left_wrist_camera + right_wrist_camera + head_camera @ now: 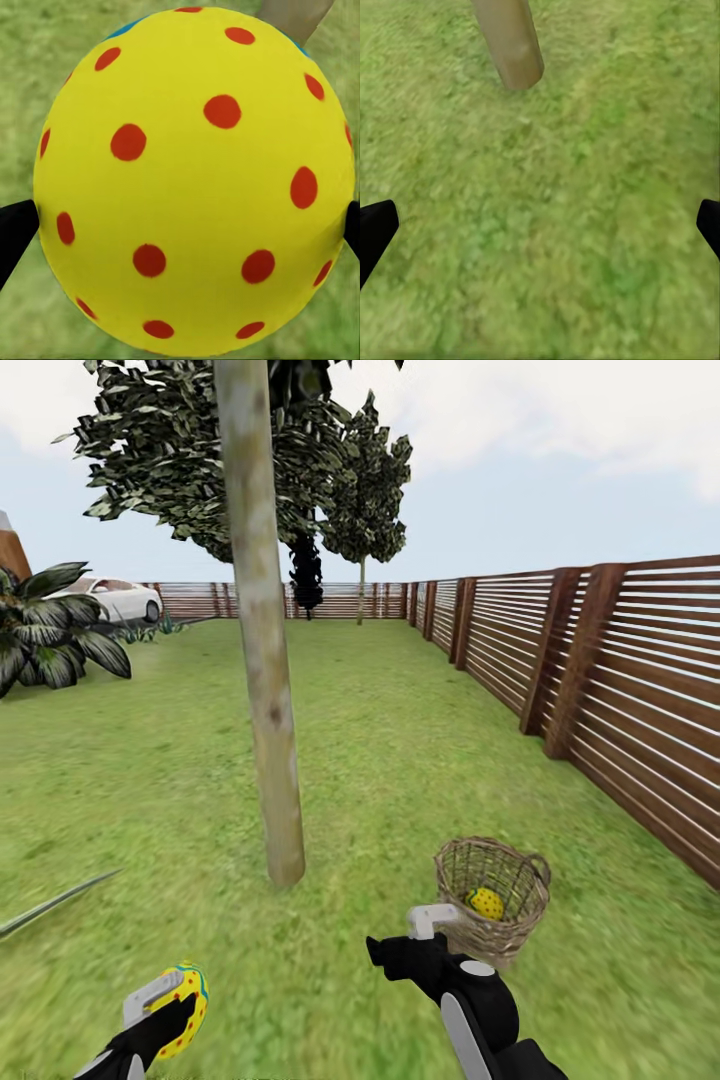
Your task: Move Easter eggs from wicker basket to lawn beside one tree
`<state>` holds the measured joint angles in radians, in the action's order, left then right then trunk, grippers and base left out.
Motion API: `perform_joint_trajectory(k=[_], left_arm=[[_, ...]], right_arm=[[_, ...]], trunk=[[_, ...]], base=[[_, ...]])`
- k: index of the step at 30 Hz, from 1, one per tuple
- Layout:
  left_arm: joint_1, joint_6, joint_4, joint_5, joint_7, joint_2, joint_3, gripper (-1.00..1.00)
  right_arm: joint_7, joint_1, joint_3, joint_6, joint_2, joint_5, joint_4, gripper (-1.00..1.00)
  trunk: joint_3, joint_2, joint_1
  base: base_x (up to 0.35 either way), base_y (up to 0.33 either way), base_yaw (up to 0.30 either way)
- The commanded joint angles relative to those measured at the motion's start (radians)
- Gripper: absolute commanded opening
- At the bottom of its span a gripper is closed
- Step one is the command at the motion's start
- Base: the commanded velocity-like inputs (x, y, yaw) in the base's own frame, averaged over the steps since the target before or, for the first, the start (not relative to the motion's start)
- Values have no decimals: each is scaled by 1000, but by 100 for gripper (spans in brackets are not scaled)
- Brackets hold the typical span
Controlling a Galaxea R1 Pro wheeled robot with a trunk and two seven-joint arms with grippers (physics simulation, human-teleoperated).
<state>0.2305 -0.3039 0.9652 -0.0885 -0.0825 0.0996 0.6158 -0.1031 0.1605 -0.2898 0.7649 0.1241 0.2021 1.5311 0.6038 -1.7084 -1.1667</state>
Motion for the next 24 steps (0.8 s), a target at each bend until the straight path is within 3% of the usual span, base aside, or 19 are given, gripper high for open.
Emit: perform_joint_trajectory(k=[1,9,18,21,24], left_arm=[[3,-5,-10,-9,-5,1,5,-100],[6,-3,-29,-8,6,0,5,-100],[6,-4,-31,-8,7,-1,5,-100],[6,-4,-30,-8,7,-1,5,-100],[6,-4,-30,-8,7,-1,5,-100]], right_arm=[[-10,1,-1,4,0,10,1,100],[-5,1,0,4,-1,11,1,100],[-3,1,-1,4,-1,10,2,100],[-10,1,-59,7,3,10,4,100],[-11,1,-72,5,1,9,7,100]], trunk=[[2,-1,0],[6,-1,0],[7,-1,0],[7,-1,0],[7,-1,0]], base=[[117,0,268],[232,0,256],[282,55,27],[87,33,0],[-20,7,12]])
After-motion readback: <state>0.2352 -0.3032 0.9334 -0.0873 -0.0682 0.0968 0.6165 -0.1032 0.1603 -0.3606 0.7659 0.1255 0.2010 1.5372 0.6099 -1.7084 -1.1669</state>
